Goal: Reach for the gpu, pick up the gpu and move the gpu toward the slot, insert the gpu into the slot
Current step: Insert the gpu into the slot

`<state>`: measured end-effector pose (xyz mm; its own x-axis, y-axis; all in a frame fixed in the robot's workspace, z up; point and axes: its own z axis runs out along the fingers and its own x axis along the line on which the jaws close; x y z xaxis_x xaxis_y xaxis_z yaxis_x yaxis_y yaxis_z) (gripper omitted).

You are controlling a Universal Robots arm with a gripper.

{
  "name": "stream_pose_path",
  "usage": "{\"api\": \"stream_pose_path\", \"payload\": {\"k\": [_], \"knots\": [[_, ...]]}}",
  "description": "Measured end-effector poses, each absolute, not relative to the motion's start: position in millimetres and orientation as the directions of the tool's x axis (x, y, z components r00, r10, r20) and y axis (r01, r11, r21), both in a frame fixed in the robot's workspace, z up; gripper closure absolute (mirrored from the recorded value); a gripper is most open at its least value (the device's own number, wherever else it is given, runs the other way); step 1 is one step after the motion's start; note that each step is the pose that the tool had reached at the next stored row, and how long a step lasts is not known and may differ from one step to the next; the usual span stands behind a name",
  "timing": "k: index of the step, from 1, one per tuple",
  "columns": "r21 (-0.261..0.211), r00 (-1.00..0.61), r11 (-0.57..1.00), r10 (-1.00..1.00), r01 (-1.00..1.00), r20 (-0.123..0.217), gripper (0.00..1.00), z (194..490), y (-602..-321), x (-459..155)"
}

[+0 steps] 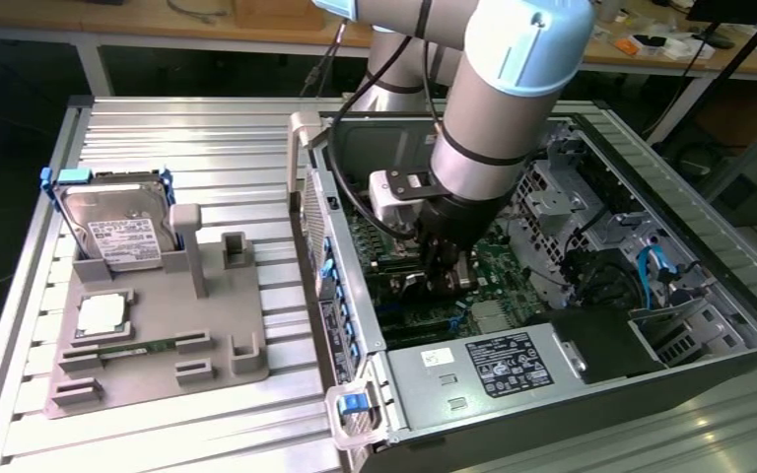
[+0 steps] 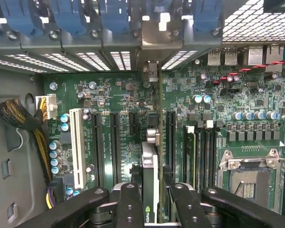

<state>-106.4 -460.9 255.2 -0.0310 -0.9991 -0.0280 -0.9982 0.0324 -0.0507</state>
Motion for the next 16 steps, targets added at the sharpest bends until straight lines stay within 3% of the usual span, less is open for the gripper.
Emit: {"api": "stream_pose_path", "payload": {"k": [16], "knots": [[-0.053, -0.022, 0.024, -0.999, -0.998, -0.032, 0.73, 251.4, -461.0, -114.4]]}}
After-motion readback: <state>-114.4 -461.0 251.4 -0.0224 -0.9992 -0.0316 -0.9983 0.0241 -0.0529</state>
